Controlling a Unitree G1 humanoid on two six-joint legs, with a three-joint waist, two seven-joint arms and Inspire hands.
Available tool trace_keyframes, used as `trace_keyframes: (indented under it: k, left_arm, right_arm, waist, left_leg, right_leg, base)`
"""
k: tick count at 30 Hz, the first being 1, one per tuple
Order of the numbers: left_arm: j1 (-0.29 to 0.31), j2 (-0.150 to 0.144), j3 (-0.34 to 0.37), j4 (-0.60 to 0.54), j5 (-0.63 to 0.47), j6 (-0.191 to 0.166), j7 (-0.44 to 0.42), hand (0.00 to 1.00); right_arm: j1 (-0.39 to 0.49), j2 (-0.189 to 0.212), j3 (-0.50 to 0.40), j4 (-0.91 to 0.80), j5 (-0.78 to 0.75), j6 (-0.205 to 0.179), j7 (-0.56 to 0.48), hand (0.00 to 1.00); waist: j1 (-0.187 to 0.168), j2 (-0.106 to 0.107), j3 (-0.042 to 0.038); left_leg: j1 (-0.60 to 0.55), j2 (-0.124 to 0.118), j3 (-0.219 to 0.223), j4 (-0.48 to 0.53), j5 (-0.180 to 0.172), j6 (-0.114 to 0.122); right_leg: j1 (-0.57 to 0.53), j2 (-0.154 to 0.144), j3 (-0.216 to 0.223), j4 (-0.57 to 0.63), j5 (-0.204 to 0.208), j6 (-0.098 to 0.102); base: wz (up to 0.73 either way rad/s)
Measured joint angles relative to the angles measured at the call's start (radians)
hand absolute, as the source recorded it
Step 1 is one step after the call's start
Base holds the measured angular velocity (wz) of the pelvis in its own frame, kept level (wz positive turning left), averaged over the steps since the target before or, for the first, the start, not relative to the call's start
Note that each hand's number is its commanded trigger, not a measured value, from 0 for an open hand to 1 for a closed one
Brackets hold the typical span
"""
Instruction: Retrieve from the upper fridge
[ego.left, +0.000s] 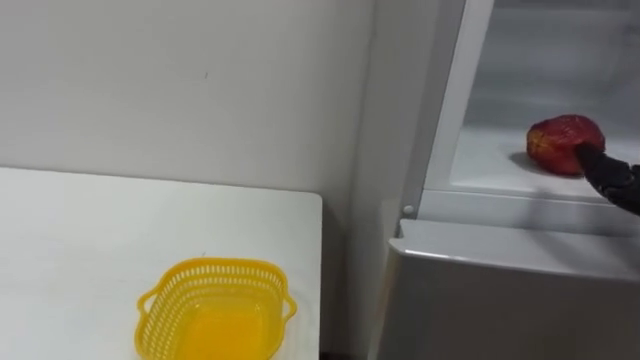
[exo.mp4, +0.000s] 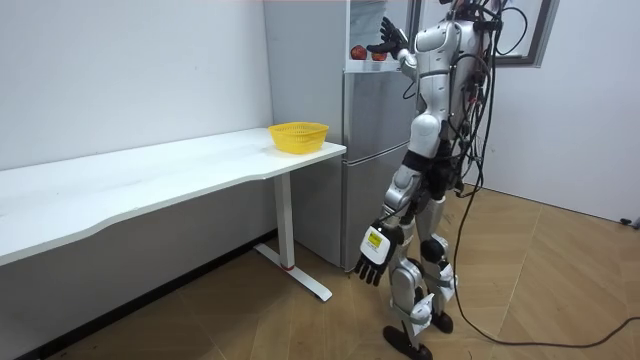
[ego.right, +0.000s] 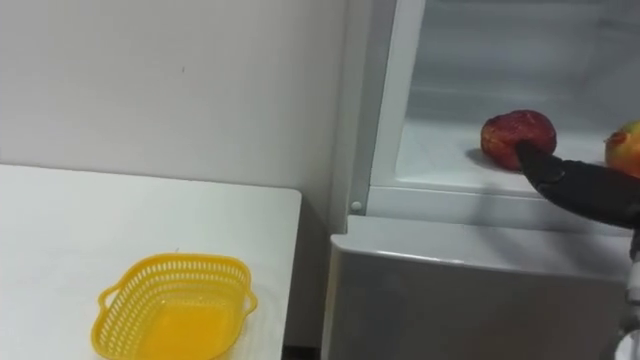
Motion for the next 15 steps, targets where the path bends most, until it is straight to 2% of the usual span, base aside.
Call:
trace_keyframes:
  k: [4, 6, 12, 15]
  left_arm:
    - [0.002, 0.011, 0.001, -0.004, 0.001, 0.011, -0.013, 0.0]
    - [0.004, 0.015, 0.001, -0.006, 0.007, 0.023, -0.026, 0.0]
    - [0.013, 0.023, 0.002, -0.025, 0.022, 0.047, -0.039, 0.0]
    - [0.011, 0.024, 0.002, -0.027, 0.022, 0.05, -0.038, 0.0]
  right_arm:
    - [-0.013, -0.006, 0.0, 0.044, 0.042, 0.02, 0.007, 0.0]
    - [-0.013, -0.012, 0.0, 0.048, 0.046, 0.03, 0.008, 0.0]
    - [-0.028, -0.058, 0.003, 0.094, 0.055, 0.069, 0.028, 0.0]
    - [-0.072, -0.094, 0.025, 0.154, 0.055, 0.093, 0.053, 0.0]
  waist:
    - [0.0, 0.0, -0.0013]
    - [0.001, 0.001, -0.0058]
    - [0.014, -0.002, -0.0122]
    - [0.015, -0.007, -0.0132]
  left_leg:
    - [-0.004, 0.0, -0.003, 0.0, 0.0, 0.0]
    - [-0.01, -0.001, -0.003, 0.001, 0.0, 0.0]
    - [-0.011, -0.001, -0.006, 0.006, 0.0, 0.0]
    - [-0.012, -0.002, -0.01, 0.012, 0.0, 0.0]
  right_leg:
    - [-0.002, 0.0, -0.007, 0.0, 0.0, 0.0]
    - [-0.007, 0.0, -0.007, 0.0, 0.0, 0.0]
    - [-0.007, -0.002, -0.025, 0.001, 0.0, 0.0]
    - [-0.005, -0.003, -0.026, 0.001, 0.0, 0.0]
  base:
    - [0.02]
    - [0.0]
    - [0.0]
    - [0.01]
